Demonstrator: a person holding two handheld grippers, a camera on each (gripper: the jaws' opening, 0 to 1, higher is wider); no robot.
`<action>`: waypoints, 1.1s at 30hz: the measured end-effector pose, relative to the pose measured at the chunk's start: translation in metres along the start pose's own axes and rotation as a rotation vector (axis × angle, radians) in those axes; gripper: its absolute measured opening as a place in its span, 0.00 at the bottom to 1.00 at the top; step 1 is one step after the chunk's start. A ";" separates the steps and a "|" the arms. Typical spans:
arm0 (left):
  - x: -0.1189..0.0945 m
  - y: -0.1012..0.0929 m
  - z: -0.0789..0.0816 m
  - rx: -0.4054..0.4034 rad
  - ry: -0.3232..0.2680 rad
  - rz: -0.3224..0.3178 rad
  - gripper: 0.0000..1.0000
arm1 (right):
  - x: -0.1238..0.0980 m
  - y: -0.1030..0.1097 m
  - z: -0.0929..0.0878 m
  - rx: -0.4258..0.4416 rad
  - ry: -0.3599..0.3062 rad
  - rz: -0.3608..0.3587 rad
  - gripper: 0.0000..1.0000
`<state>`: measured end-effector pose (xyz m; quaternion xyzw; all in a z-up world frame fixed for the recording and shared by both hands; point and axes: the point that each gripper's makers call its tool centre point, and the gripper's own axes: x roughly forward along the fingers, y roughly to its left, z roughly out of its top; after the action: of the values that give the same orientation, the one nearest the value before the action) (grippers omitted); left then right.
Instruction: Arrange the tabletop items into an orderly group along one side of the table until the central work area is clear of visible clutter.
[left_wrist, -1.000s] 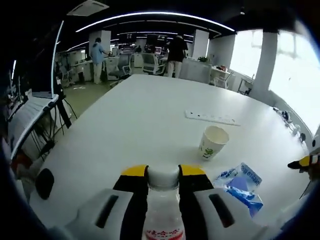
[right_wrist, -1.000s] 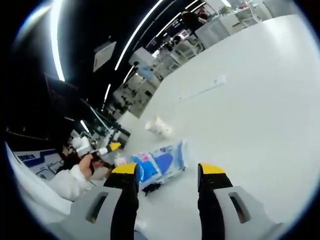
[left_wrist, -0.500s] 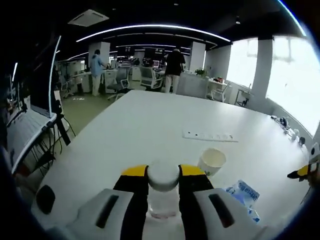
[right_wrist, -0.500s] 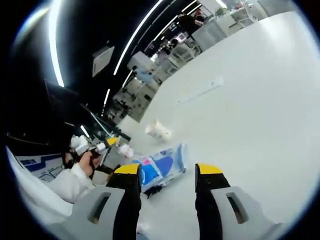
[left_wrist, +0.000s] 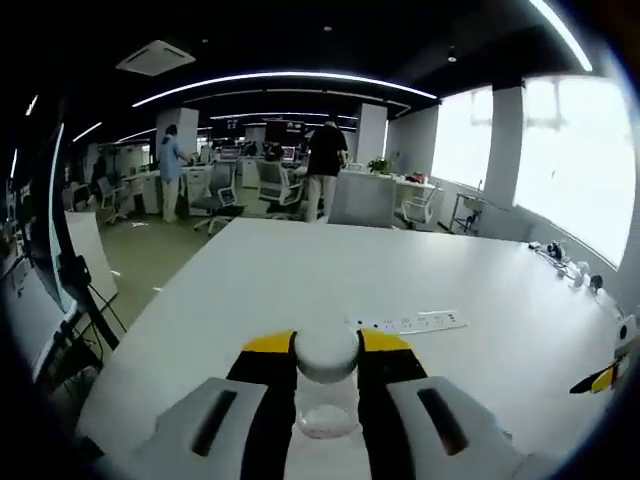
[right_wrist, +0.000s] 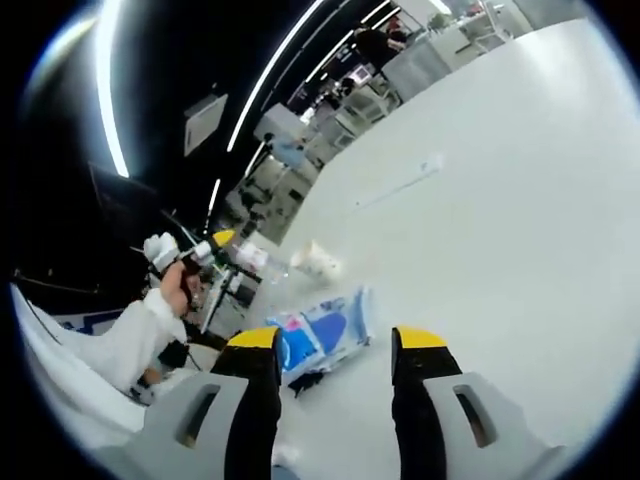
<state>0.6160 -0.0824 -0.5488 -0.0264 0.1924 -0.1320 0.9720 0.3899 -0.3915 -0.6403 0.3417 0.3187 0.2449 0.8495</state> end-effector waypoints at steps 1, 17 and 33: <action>0.006 -0.003 0.000 0.011 0.009 -0.008 0.20 | 0.000 0.000 -0.001 -0.002 0.003 0.001 0.43; 0.039 -0.028 -0.031 0.064 0.118 -0.062 0.20 | 0.002 -0.002 -0.010 -0.010 0.035 0.003 0.48; 0.045 -0.036 -0.052 0.075 0.169 -0.062 0.21 | 0.002 -0.010 -0.015 0.014 0.048 0.000 0.49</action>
<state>0.6273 -0.1294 -0.6095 0.0153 0.2676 -0.1710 0.9481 0.3823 -0.3904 -0.6571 0.3418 0.3405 0.2507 0.8393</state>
